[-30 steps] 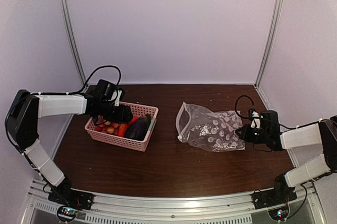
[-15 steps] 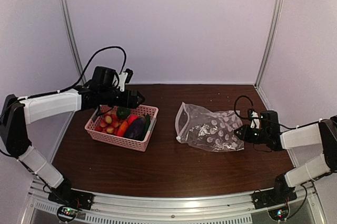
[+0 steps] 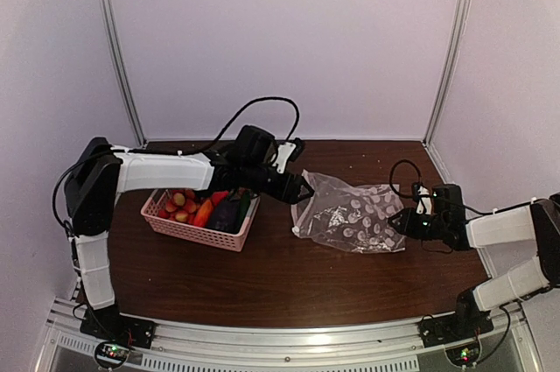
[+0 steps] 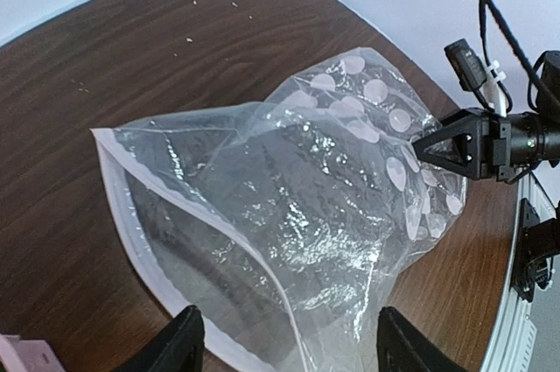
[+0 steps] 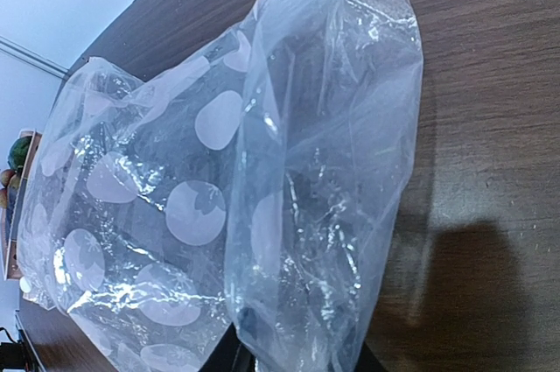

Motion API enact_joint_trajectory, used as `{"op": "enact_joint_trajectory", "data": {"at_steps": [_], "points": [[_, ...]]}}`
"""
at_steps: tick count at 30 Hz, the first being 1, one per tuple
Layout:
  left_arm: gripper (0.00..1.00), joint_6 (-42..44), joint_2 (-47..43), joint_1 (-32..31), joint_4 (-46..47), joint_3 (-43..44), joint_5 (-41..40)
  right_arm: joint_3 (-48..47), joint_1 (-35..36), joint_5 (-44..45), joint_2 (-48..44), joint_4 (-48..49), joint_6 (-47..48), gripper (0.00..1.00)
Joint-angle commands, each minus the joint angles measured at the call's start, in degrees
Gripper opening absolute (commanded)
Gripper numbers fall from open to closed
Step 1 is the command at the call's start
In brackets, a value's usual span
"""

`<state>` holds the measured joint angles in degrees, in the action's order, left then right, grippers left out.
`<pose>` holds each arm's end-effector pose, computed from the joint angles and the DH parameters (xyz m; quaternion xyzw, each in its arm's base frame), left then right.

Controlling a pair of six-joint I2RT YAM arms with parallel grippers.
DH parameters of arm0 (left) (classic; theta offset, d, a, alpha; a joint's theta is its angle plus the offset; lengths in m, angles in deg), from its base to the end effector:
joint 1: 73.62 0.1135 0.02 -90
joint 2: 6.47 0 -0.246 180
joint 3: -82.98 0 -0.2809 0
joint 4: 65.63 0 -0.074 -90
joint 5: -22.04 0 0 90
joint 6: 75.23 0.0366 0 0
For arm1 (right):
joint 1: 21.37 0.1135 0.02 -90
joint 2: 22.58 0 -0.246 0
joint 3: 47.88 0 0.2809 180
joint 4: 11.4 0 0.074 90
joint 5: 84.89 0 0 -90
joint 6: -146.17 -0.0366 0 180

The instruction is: Open the zip-top bag and remove the fake food

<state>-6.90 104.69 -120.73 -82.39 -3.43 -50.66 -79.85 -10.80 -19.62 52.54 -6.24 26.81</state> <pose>0.3096 -0.3492 0.1967 0.2610 0.8373 -0.3705 0.3058 0.2393 0.0602 0.0931 0.0507 0.8815 0.3271 0.3368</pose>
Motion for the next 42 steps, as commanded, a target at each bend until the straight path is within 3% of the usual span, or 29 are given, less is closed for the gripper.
{"op": "enact_joint_trajectory", "data": {"at_steps": [1, 14, 24, 29, 33, 35, 39, 42], "points": [[0.64, -1.0, 5.0, -0.9, 1.5, 4.8, 2.7, -0.9, -0.3, 0.0, -1.3, -0.9, -0.5, 0.28], [0.43, -3.2, 14.1, -1.0, -4.0, 11.3, -1.1, 0.0, -0.3, -0.1, -1.8, -0.3, -1.0, 0.28], [0.0, -3.3, 13.7, 3.7, -7.5, 11.4, -2.5, 2.2, -0.4, 2.0, -5.3, -1.7, -2.6, 0.22], [0.0, -1.5, 14.3, 5.8, -10.7, 14.7, -4.9, 5.7, -0.4, 2.7, -8.4, 0.0, -5.8, 0.11], [0.0, 0.3, 16.2, 5.9, -11.6, 17.9, -3.5, 8.8, 0.1, 1.2, -11.5, 1.7, -8.4, 0.11], [0.05, 1.3, 17.0, 5.8, -11.4, 19.0, -2.0, 9.7, 0.8, 0.3, -13.0, 1.3, -8.9, 0.2], [0.3, 2.4, 16.5, 5.8, -11.3, 19.7, -2.1, 8.3, 1.3, -0.9, -17.0, -3.7, -7.4, 0.45], [0.48, 3.4, 14.5, 5.8, -10.8, 18.9, -3.2, 5.1, 1.1, 2.2, -21.0, -10.8, -4.7, 0.57]]}}
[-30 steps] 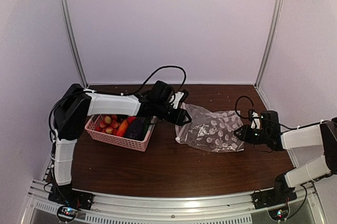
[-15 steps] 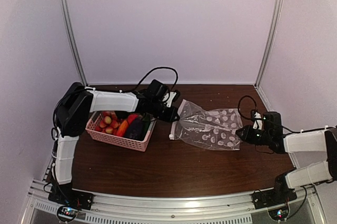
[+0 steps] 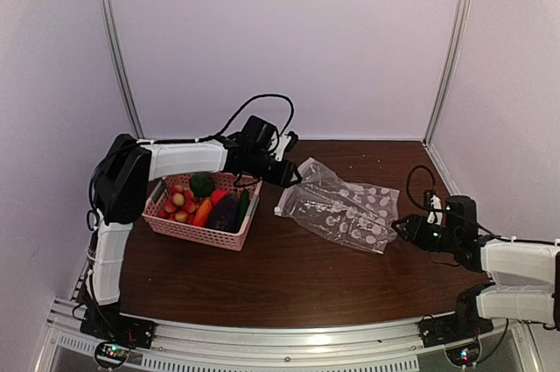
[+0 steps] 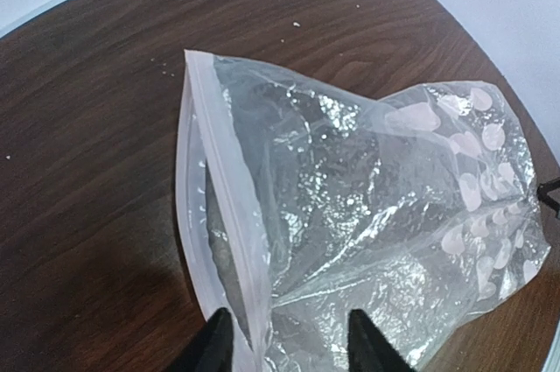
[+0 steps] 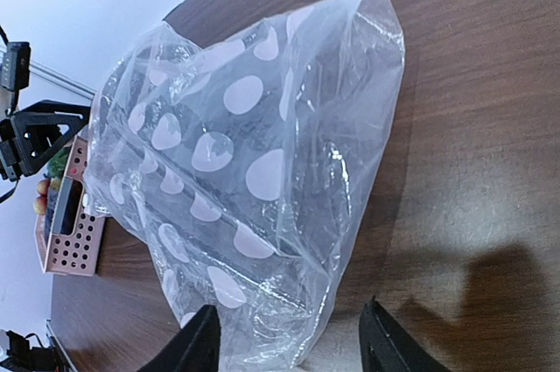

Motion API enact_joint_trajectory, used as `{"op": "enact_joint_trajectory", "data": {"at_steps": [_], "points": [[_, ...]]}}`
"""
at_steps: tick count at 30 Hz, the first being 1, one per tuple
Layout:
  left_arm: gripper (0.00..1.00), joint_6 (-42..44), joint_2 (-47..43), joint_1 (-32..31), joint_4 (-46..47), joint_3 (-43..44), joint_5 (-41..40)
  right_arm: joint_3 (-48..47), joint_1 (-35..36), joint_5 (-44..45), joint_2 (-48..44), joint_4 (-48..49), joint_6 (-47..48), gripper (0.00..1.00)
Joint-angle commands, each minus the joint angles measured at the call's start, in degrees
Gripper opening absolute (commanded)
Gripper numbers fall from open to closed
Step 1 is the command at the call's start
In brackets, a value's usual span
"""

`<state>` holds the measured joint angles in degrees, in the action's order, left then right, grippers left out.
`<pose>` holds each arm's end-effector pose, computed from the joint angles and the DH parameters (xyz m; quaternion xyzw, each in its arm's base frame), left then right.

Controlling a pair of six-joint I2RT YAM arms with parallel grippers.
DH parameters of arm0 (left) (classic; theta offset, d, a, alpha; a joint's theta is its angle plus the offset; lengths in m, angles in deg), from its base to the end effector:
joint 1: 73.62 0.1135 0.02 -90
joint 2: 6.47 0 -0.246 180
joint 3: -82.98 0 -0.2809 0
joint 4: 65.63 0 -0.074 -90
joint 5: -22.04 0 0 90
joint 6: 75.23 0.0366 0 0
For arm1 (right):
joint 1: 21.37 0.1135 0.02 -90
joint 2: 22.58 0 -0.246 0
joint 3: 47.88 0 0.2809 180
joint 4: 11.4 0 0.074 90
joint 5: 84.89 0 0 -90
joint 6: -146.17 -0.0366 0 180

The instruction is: Open the zip-top bag and remove the fake food

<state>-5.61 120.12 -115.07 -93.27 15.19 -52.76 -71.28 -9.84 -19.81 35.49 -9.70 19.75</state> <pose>0.3834 -0.3514 0.1681 0.2184 0.8805 -0.3107 0.2837 0.2035 0.0573 0.1042 0.0843 0.8600 0.3626 0.3489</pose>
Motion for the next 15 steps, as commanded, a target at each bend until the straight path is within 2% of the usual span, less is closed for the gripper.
{"op": "enact_joint_trajectory", "data": {"at_steps": [1, 6, 10, 15], "points": [[0.51, 2.4, -1.9, 0.1, 0.2, 0.0, -2.0, -4.9, -0.1, 4.7, -4.8, -9.5, 3.3, 0.63], [0.6, 6.3, -7.2, -1.4, 0.5, -2.4, -4.8, -10.6, -2.7, 6.7, -3.2, -11.0, 6.2, 0.62], [0.62, 10.5, -9.3, -4.7, 0.3, -4.5, -5.6, -15.6, -4.4, 5.9, 3.5, -9.9, 7.2, 0.59], [0.64, 11.2, -8.3, -6.8, 0.9, -6.7, -5.0, -19.6, -5.6, 4.8, 12.3, -6.8, 8.0, 0.58]]}}
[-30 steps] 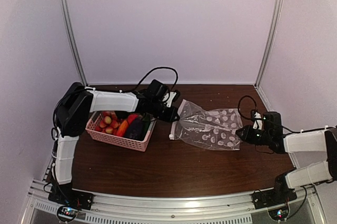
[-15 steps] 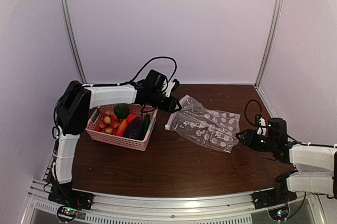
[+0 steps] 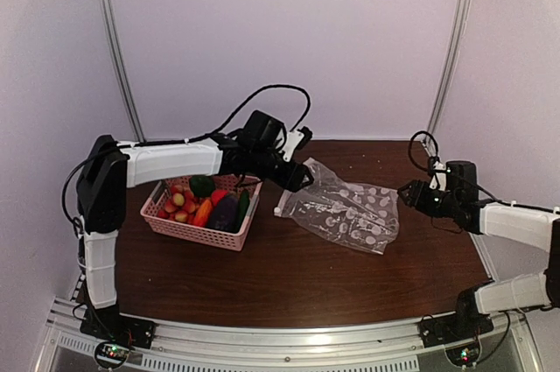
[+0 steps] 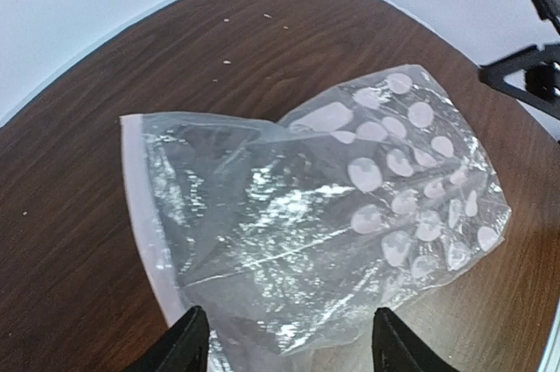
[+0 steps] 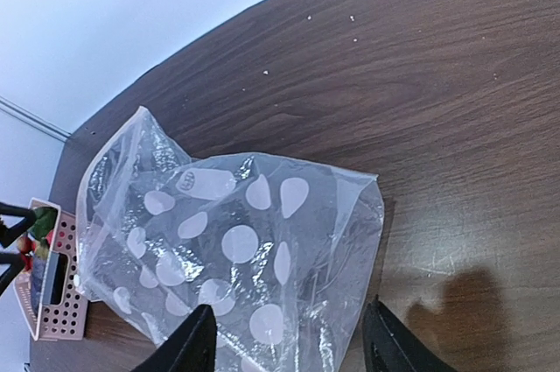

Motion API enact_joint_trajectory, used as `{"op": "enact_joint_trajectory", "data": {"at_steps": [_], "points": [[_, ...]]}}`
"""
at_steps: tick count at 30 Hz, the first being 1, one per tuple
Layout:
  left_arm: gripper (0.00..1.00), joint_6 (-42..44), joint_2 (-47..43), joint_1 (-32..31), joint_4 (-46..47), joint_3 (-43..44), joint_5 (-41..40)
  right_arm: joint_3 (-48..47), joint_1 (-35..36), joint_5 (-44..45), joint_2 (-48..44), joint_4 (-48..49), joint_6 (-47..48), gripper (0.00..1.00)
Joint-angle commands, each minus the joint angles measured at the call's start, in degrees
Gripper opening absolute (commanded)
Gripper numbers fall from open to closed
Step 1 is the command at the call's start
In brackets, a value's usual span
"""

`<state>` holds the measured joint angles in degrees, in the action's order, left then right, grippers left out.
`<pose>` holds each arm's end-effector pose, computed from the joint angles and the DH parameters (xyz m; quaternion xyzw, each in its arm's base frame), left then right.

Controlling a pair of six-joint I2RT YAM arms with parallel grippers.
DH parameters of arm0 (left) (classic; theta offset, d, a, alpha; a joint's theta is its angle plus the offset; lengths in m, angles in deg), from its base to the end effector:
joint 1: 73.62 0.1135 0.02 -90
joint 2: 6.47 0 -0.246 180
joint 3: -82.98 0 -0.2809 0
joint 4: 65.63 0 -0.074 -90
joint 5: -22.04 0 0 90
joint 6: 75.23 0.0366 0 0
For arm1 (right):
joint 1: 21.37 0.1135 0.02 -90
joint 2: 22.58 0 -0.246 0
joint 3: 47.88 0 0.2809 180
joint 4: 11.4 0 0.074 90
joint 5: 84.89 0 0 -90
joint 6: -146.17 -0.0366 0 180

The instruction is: Open the zip-top bag and remove the fake food

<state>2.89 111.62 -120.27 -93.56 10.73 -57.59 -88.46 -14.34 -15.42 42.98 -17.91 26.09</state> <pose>0.3374 -0.3670 0.2120 0.3054 0.8434 -0.2833 0.3393 0.2616 0.0452 0.1623 0.0862 0.8586 0.3004 0.4064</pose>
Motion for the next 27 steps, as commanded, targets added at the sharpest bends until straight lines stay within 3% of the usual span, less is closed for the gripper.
{"op": "enact_joint_trajectory", "data": {"at_steps": [1, 9, 18, 24, 27], "points": [[0.65, 2.6, 0.7, -1.8, 1.3, -2.3, 0.1, -2.9, -1.2, 0.4, 6.3, 2.3, 1.6, 0.58], [0.65, 2.2, 6.7, -2.3, 1.3, -1.5, -0.2, -4.3, -1.7, -0.1, 16.9, 13.3, -2.7, 0.58], [0.64, 1.3, 13.7, -2.2, -2.4, 2.9, -4.7, -7.2, -3.0, 0.0, 25.6, 19.2, -4.8, 0.57], [0.63, 1.3, 16.0, -2.0, -4.3, 4.1, -6.4, -7.2, -4.2, -3.1, 31.9, 26.1, -8.2, 0.33], [0.63, 1.6, 16.3, -2.0, -4.9, 4.2, -6.7, -6.5, -4.4, -5.6, 35.1, 31.8, -11.4, 0.27]]}}
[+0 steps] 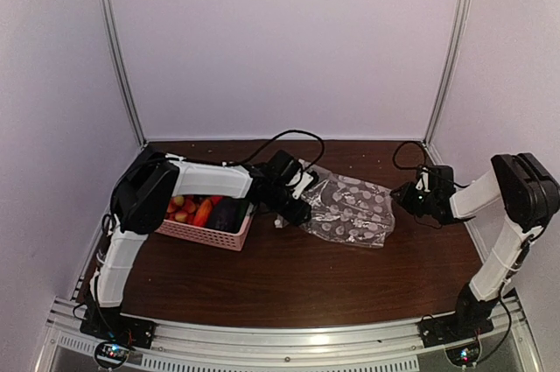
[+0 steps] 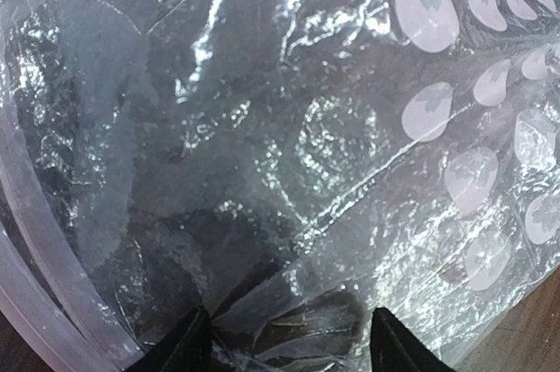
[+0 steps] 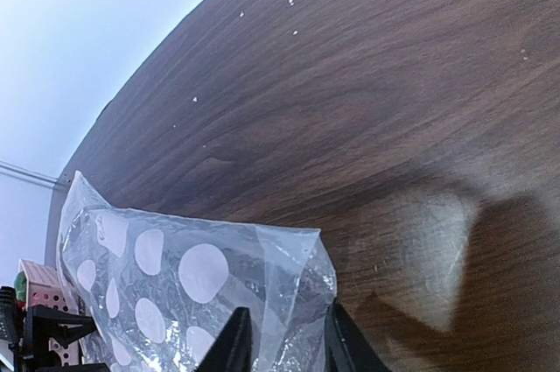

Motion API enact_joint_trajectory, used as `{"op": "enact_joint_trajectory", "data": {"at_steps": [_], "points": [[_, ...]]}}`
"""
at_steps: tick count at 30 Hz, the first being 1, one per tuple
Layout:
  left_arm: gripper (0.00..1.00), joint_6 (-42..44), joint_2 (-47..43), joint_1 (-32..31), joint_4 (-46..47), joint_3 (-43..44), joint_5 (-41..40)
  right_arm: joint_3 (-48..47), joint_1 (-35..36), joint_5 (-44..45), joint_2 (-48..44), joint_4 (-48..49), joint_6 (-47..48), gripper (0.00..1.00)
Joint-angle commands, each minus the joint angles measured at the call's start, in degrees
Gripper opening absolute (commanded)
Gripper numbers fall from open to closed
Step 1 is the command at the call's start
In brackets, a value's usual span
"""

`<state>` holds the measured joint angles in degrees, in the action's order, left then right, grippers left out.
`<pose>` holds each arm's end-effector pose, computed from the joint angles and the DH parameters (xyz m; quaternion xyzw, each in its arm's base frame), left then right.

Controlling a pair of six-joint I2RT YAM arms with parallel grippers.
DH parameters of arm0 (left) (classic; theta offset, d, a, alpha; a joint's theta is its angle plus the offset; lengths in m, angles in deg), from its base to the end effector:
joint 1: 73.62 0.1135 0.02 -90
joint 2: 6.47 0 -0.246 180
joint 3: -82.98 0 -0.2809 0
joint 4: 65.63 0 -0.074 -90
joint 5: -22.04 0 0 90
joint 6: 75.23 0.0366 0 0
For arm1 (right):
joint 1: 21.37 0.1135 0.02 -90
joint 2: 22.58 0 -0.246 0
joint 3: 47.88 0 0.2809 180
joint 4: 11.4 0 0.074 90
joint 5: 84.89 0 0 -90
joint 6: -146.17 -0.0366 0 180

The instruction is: Open the zip-top bag and remove the fake food

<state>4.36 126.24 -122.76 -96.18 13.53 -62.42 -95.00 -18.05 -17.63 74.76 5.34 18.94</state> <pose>0.3335 -0.3910 0.1005 0.3284 0.8877 -0.1983 0.2544 0.3197 0.0327 0.0822 0.1625 0.8532 0.3237 0.3752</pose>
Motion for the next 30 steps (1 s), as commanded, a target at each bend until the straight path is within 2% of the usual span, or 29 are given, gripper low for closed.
{"op": "enact_joint_trajectory", "data": {"at_steps": [1, 4, 5, 9, 13, 17, 18, 19, 20, 21, 23, 30], "points": [[0.63, 0.2, 1.7, 0.6, -2.5, 1.3, -2.1, 0.3, -0.8, -4.0, 4.2, 10.3, -5.4, 0.23], [0.62, 0.3, 1.6, 1.0, -3.2, 1.1, -2.4, 1.3, -1.3, -6.2, 6.0, 16.0, -8.2, 0.02], [0.62, 0.2, 1.4, 1.2, -3.5, 0.9, -2.5, 1.9, -1.7, -6.6, 6.3, 17.3, -8.9, 0.0], [0.61, -0.3, 0.2, 2.2, -3.6, -1.5, -2.8, 6.1, -5.6, -4.8, 3.5, 20.2, -10.2, 0.0], [0.6, -0.3, -0.9, 2.8, -3.5, -3.2, -3.1, 7.2, -9.0, -3.7, -0.5, 16.0, -7.6, 0.0], [0.59, 0.8, -1.2, 2.8, -2.1, -3.6, -2.0, 5.4, -9.2, -7.8, -0.3, 16.0, -6.9, 0.0], [0.59, 1.2, -1.2, 2.8, -1.9, -3.6, -1.7, 4.3, -9.2, -9.9, 0.5, 15.9, -7.0, 0.08], [0.59, 1.3, -1.1, 2.8, -1.8, -3.4, -1.6, 2.9, -9.1, -11.6, 1.3, 15.7, -7.1, 0.26], [0.59, 1.4, -1.0, 2.8, -1.8, -3.2, -1.5, 1.9, -9.0, -12.9, 2.1, 15.4, -7.1, 0.38], [0.59, 1.5, -0.8, 2.8, -1.9, -3.0, -1.4, 0.9, -8.8, -13.8, 2.9, 14.7, -6.9, 0.44], [0.59, 1.7, -0.7, 2.8, -1.9, -2.8, -1.5, -0.3, -8.1, -14.7, 4.1, 14.4, -7.1, 0.5], [0.6, 1.9, -0.6, 2.8, -1.9, -2.5, -1.3, -6.5, -4.9, -16.1, 9.0, 9.6, -5.1, 0.5]]}}
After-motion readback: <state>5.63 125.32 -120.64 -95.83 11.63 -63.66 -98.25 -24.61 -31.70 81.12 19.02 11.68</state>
